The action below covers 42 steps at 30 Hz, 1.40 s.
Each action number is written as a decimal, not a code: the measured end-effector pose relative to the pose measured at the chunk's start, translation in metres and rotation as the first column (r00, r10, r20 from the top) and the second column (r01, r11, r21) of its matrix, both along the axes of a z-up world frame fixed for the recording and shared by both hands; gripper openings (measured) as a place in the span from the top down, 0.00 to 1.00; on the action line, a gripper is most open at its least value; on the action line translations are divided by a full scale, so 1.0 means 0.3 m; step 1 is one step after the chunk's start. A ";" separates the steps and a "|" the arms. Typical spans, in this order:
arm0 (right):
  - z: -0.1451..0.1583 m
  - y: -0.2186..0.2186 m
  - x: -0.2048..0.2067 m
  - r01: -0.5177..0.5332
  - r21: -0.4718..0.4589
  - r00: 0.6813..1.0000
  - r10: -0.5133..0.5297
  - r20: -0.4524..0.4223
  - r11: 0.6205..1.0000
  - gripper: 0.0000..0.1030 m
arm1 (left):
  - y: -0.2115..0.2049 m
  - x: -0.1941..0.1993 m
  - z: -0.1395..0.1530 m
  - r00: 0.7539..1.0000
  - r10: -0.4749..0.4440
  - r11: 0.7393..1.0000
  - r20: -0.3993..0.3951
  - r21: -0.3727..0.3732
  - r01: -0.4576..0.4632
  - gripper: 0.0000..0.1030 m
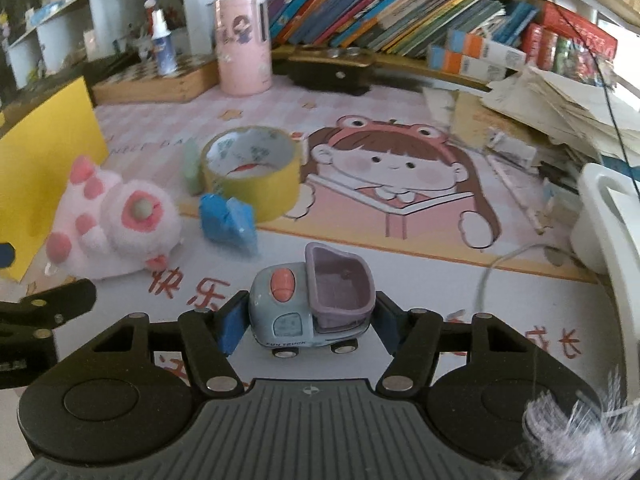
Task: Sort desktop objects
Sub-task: 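Approach the grey toy car with the right tool, then close the right tool on the grey toy truck while the left tool grasps the pink plush paw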
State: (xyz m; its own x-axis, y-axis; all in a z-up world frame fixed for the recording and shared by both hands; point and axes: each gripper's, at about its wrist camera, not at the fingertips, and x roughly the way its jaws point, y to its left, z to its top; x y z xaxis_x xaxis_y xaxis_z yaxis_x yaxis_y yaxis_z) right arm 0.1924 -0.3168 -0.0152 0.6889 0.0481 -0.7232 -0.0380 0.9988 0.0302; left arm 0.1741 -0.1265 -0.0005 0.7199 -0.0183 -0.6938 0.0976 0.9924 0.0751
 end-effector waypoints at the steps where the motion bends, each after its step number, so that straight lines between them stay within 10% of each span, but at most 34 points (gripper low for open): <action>1: 0.005 -0.008 -0.001 0.006 0.001 1.000 -0.006 0.003 1.000 0.40 | -0.003 0.011 -0.004 1.000 -0.004 1.000 -0.003 -0.008 0.004 0.05; 24: 0.049 -0.106 -0.038 0.110 -0.021 0.992 -0.108 0.062 0.994 0.40 | -0.042 0.200 -0.050 1.000 -0.015 0.999 -0.002 0.029 0.015 0.06; 30: 0.056 -0.099 -0.051 0.115 -0.020 0.991 -0.114 0.069 0.993 0.40 | -0.038 0.174 -0.018 0.999 -0.031 0.999 0.033 0.033 0.030 0.41; 42: 0.060 -0.023 -0.081 0.049 -0.008 0.996 -0.048 0.073 0.999 0.40 | -0.006 0.068 0.039 0.995 -0.095 0.992 0.038 -0.084 0.097 0.77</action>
